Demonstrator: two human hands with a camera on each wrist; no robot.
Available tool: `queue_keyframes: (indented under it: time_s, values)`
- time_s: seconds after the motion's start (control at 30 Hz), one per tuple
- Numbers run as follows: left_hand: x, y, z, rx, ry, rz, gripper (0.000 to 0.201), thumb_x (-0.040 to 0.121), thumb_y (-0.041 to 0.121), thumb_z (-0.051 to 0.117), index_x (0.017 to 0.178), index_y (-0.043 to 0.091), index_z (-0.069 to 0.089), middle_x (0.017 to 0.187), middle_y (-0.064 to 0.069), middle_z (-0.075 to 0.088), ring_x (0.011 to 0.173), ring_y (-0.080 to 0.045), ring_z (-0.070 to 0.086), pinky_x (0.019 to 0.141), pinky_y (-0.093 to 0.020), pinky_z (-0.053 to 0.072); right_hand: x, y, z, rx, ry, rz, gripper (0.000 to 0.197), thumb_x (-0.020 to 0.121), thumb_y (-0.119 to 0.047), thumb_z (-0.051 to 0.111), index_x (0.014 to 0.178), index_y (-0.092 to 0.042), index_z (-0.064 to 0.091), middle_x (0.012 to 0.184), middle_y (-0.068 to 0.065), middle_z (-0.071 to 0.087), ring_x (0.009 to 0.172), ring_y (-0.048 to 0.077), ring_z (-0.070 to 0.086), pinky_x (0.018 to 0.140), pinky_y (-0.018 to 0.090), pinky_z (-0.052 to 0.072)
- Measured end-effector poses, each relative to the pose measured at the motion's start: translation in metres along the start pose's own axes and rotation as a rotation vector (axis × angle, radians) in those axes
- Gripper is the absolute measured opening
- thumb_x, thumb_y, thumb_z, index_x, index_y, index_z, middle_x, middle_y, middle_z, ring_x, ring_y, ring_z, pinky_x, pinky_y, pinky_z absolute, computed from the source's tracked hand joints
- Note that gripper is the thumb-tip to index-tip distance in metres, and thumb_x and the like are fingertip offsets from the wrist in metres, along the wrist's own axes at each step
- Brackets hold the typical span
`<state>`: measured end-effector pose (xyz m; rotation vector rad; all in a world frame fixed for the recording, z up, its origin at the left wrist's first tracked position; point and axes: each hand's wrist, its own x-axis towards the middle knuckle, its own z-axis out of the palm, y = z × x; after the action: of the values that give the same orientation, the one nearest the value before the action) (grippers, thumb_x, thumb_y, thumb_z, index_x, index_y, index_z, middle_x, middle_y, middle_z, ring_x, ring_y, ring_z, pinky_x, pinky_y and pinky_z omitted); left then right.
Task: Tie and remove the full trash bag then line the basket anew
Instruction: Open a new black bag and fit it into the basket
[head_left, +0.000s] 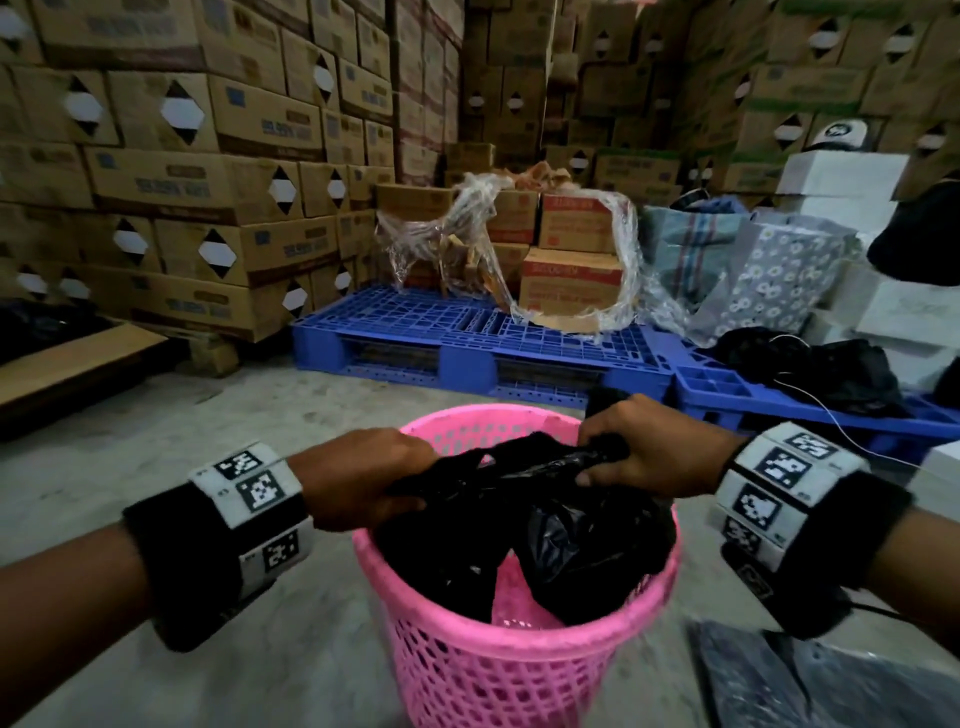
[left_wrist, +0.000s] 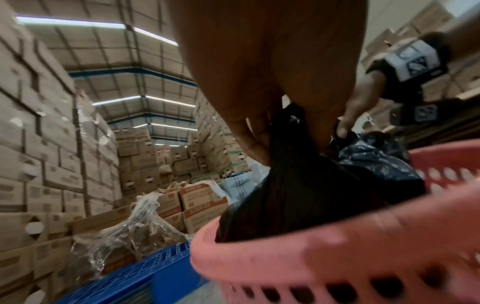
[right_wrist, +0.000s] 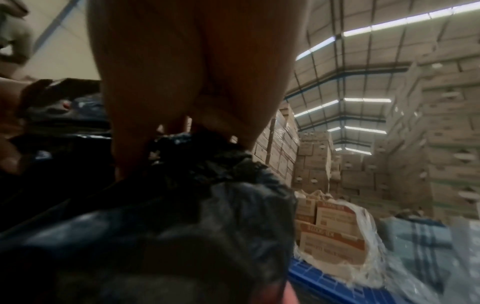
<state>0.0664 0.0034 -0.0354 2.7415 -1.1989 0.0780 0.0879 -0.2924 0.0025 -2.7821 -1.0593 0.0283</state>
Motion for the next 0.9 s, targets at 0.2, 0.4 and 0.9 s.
queue_keyframes:
  time_s: [0.2,0.4,0.9]
  values:
    - [-0.029,0.003,0.003,-0.072,0.146,0.073,0.001,0.084,0.025,0.056,0.084,0.025,0.056,0.086,0.001,0.062,0.077,-0.016,0.057,0.066,-0.026,0.043,-0.050,-0.005,0.006,-0.070,0.115,-0.125,0.012,0.076,-0.036,0.066,0.081,-0.027,0.062,0.078,-0.014,0.054,0.074,0.016,0.061,0.060,0.039,0.051]
    - [-0.064,0.023,0.012,0.162,0.233,0.166,0.025,0.088,0.032,0.045,0.087,0.017,0.065,0.086,-0.004,0.067,0.079,-0.023,0.062,0.061,-0.033,0.051,-0.085,-0.017,0.023,-0.237,0.066,-0.247,0.018,0.072,-0.037,0.070,0.071,-0.025,0.057,0.065,-0.008,0.063,0.065,0.011,0.052,0.066,0.014,0.025]
    - [-0.089,0.030,0.060,0.311,-0.029,0.230,0.023,0.089,0.017,0.043,0.101,0.026,0.061,0.088,0.002,0.066,0.074,-0.018,0.061,0.061,-0.028,0.050,-0.103,-0.010,0.071,-0.252,-0.379,-0.082,0.022,0.089,-0.033,0.049,0.101,-0.024,0.066,0.105,-0.005,0.070,0.095,0.020,0.061,0.076,0.032,0.048]
